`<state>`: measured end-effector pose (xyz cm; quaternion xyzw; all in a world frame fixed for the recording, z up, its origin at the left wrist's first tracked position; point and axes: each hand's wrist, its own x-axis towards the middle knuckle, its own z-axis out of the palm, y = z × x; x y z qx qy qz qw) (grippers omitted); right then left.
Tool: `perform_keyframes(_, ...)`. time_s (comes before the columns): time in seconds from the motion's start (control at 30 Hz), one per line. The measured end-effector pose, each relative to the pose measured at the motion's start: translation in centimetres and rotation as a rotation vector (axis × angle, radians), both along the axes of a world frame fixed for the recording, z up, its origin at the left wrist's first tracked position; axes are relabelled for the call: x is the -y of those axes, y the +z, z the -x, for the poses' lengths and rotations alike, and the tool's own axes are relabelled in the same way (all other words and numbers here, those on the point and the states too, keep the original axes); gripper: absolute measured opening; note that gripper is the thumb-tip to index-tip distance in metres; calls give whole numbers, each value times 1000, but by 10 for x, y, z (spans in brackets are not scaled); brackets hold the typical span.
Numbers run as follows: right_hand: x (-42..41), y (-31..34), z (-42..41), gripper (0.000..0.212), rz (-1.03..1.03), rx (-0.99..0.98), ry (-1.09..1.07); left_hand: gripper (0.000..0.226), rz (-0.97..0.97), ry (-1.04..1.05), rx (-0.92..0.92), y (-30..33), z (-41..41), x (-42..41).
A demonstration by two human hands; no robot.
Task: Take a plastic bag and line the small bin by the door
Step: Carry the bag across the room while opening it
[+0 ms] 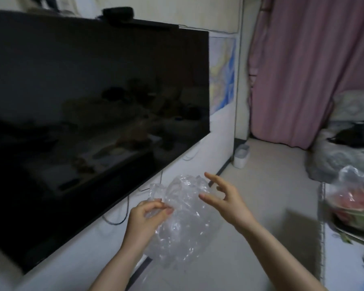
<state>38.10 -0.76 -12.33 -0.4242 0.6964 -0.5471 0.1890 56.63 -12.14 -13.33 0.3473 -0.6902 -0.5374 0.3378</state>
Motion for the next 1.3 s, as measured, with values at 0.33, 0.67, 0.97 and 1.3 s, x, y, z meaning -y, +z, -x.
perform_keyframes(0.33,117,29,232,19,124,-80,24,65,109,-301,88,23,247,136)
perform_keyframes(0.67,191,31,431,26,-71,-316,-391,58,11,-429,-86,31,496,226)
perform_keyframes(0.97,224,6,610,92,-105,2,-500,22,-208,-371,-261,33,722,352)
perform_keyframes(1.3,309,-20,784,43,-7,-7,-590,29,-140,-278,-328,8,934,409)
